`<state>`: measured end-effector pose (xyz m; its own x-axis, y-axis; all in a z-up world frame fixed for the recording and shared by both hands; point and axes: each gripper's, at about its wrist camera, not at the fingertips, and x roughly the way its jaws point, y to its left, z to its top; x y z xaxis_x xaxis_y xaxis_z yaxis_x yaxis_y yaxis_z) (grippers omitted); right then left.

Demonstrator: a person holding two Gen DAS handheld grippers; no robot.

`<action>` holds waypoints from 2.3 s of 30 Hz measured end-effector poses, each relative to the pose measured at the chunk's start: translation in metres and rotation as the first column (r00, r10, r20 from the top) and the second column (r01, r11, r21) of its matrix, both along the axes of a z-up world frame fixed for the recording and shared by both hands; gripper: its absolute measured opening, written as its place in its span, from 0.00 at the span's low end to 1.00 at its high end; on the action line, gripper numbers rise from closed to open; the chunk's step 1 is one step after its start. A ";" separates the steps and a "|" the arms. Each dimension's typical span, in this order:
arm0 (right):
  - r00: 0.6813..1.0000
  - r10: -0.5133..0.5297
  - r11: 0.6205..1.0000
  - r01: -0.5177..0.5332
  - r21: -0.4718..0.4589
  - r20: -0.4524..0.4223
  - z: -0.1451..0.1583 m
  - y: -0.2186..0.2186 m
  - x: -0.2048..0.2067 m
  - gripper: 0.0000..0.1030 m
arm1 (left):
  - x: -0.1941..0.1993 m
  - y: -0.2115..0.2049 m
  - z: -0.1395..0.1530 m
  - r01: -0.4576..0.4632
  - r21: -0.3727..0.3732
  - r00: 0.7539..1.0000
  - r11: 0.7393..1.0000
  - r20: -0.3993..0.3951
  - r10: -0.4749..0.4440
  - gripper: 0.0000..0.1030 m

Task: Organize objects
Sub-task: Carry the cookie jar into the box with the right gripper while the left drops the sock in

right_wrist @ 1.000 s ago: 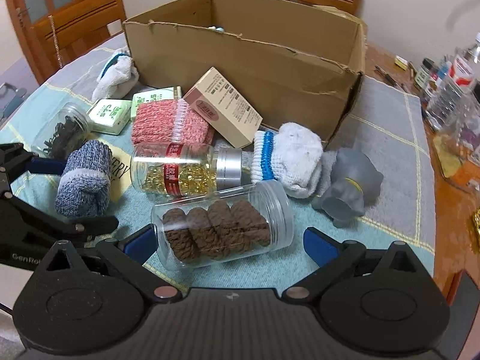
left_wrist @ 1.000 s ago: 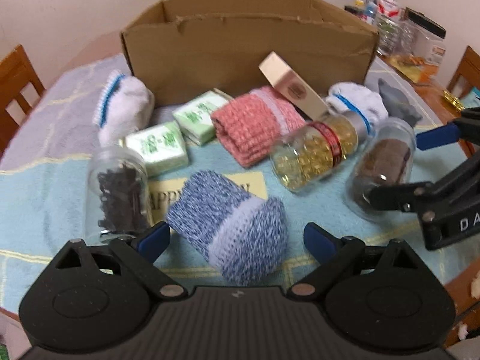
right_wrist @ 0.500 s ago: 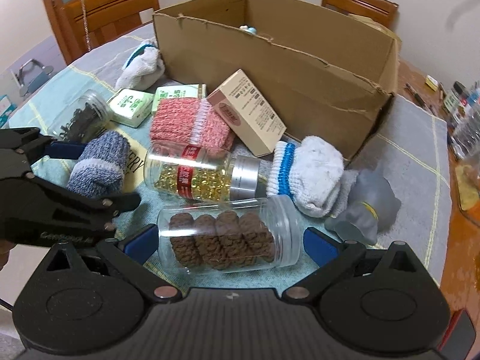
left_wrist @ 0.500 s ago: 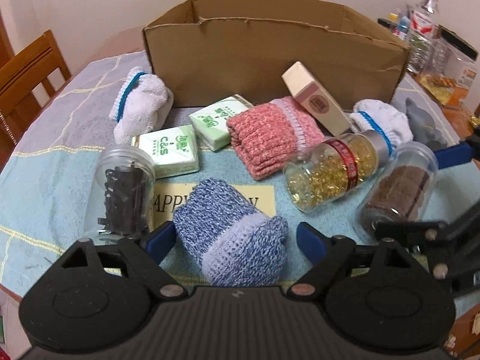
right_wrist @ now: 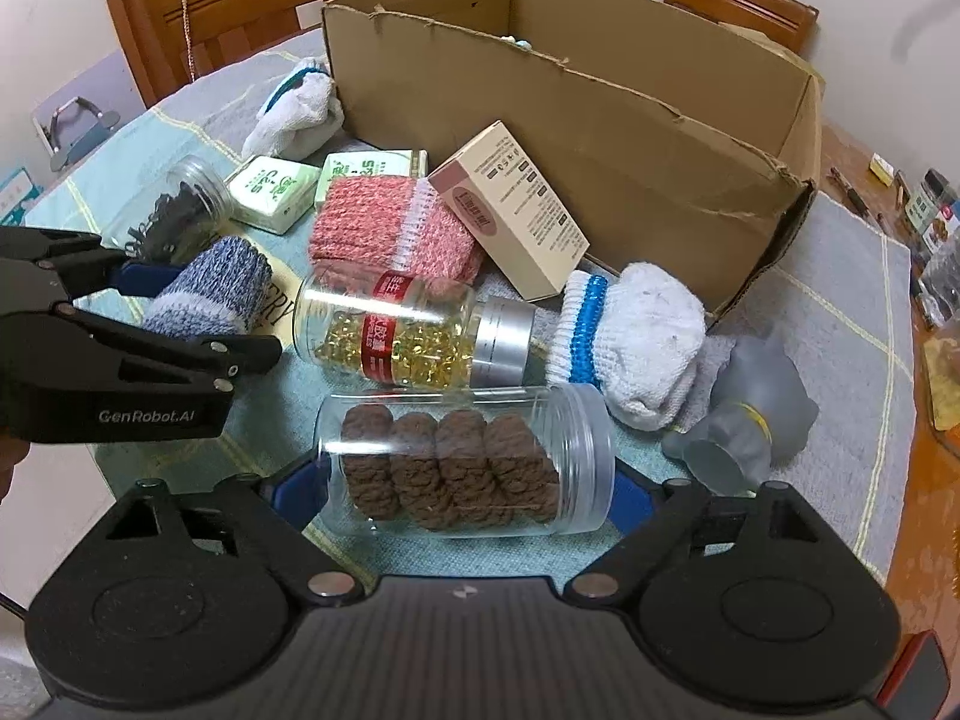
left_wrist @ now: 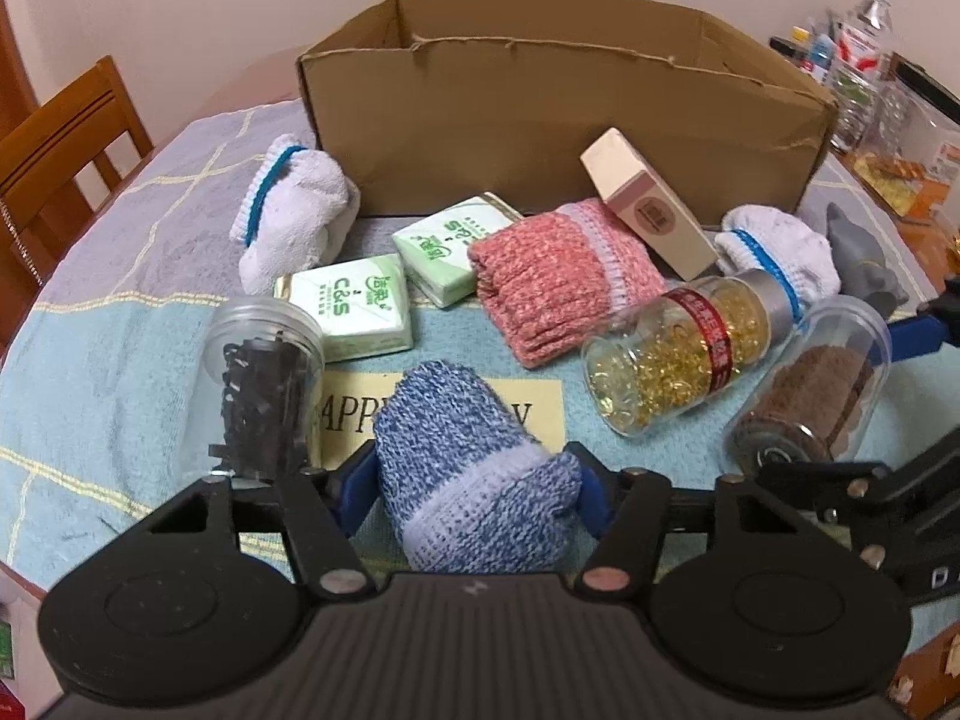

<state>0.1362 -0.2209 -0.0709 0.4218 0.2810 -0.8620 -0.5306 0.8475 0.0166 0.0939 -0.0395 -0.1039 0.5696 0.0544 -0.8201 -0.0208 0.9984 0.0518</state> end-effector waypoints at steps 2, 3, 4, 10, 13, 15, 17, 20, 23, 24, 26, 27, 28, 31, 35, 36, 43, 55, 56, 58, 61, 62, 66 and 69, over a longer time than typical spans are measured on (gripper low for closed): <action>1.000 -0.006 1.000 0.006 0.012 -0.007 0.002 -0.001 0.002 0.91 | 0.000 0.002 0.002 0.016 -0.006 1.000 1.000 -0.008 -0.016 0.59; 1.000 -0.008 1.000 0.008 0.015 -0.009 0.003 -0.002 0.002 0.91 | 0.000 0.003 0.003 0.026 -0.011 1.000 1.000 -0.012 -0.026 0.58; 1.000 -0.011 1.000 0.011 0.018 -0.011 0.004 -0.002 0.002 0.91 | 0.000 0.005 0.004 0.033 -0.016 0.999 0.999 -0.015 -0.033 0.57; 1.000 -0.023 0.999 0.023 0.027 -0.010 0.011 -0.006 0.003 0.91 | 0.001 0.017 0.014 0.073 -0.040 0.997 0.997 -0.037 -0.075 0.55; 1.000 -0.029 0.999 0.029 0.037 -0.011 0.017 -0.008 0.005 0.91 | 0.001 0.020 0.022 0.099 -0.047 0.994 0.994 -0.038 -0.101 0.54; 1.000 -0.030 0.999 0.031 0.041 -0.008 0.023 -0.009 0.006 0.91 | 0.002 0.020 0.032 0.124 -0.045 0.991 0.991 -0.036 -0.126 0.54; 0.999 -0.033 0.998 0.033 0.050 -0.005 0.030 -0.010 0.007 0.91 | 0.003 0.020 0.041 0.151 -0.046 0.988 0.987 -0.033 -0.153 0.54; 0.999 -0.036 0.997 0.035 0.063 0.001 0.042 -0.012 0.011 0.91 | 0.010 0.020 0.057 0.196 -0.051 0.980 0.979 -0.025 -0.197 0.54; 0.999 -0.035 0.997 0.034 0.074 0.014 0.056 -0.013 0.016 0.91 | 0.016 0.020 0.076 0.240 -0.039 0.971 0.970 -0.001 -0.240 0.54; 0.999 -0.035 0.996 0.033 0.078 0.021 0.060 -0.012 0.019 0.91 | 0.019 0.020 0.083 0.254 -0.039 0.967 0.967 0.008 -0.253 0.54; 0.999 -0.037 0.996 0.033 0.085 0.037 0.068 -0.011 0.024 0.91 | 0.028 0.018 0.094 0.269 -0.039 0.963 0.962 0.029 -0.268 0.54; 0.998 -0.039 0.996 0.035 0.088 0.044 0.072 -0.010 0.027 0.91 | 0.034 0.017 0.100 0.277 -0.037 0.960 0.960 0.047 -0.275 0.54; 0.998 -0.043 0.995 0.038 0.092 0.054 0.076 -0.010 0.030 0.91 | 0.041 0.016 0.106 0.283 -0.033 0.958 0.959 0.064 -0.281 0.54; 0.994 -0.058 0.993 0.049 0.107 0.089 0.090 -0.009 0.040 0.91 | 0.064 0.012 0.123 0.302 -0.008 0.948 0.953 0.112 -0.299 0.54; 0.986 -0.070 0.992 0.053 0.113 0.151 0.110 -0.005 0.059 0.91 | 0.099 0.010 0.141 0.313 0.032 0.935 0.949 0.165 -0.314 0.55; 0.983 -0.075 0.992 0.056 0.116 0.166 0.114 -0.004 0.065 0.91 | 0.108 0.010 0.145 0.308 0.041 0.934 0.950 0.175 -0.311 0.55; 0.970 -0.134 0.986 0.111 0.122 0.202 0.125 0.000 0.106 0.91 | 0.161 0.022 0.147 0.271 0.064 0.941 0.960 0.194 -0.278 0.61; 0.967 -0.164 0.984 0.147 0.102 0.195 0.110 0.012 0.127 1.00 | 0.161 0.033 0.128 0.271 0.106 0.944 0.957 0.167 -0.286 0.93; 0.968 -0.162 0.985 0.146 0.096 0.193 0.109 0.013 0.125 1.00 | 0.159 0.035 0.129 0.269 0.104 0.945 0.958 0.164 -0.283 0.93; 0.969 -0.162 0.985 0.147 0.089 0.188 0.110 0.015 0.120 1.00 | 0.153 0.039 0.132 0.264 0.092 0.948 0.960 0.161 -0.276 0.93; 0.967 -0.163 0.985 0.148 0.092 0.194 0.113 0.016 0.110 1.00 | 0.142 0.044 0.135 0.262 0.080 0.947 0.962 0.169 -0.272 0.96; 0.965 -0.162 0.985 0.146 0.091 0.205 0.113 0.016 0.105 1.00 | 0.137 0.046 0.135 0.262 0.078 0.946 0.962 0.175 -0.272 0.97; 0.954 -0.179 0.983 0.162 0.088 0.240 0.106 0.017 0.083 1.00 | 0.115 0.052 0.128 0.253 0.078 0.945 0.964 0.194 -0.264 0.97; 0.954 -0.199 0.979 0.184 0.086 0.223 0.096 0.016 0.065 1.00 | 0.099 0.054 0.120 0.232 0.064 0.953 0.971 0.184 -0.240 0.97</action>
<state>0.2014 -0.2045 0.0249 0.6573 0.2262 -0.7189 -0.3541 0.9347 -0.0297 0.1933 0.0147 0.0161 0.7146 -0.0684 -0.6962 0.2014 0.9732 0.1112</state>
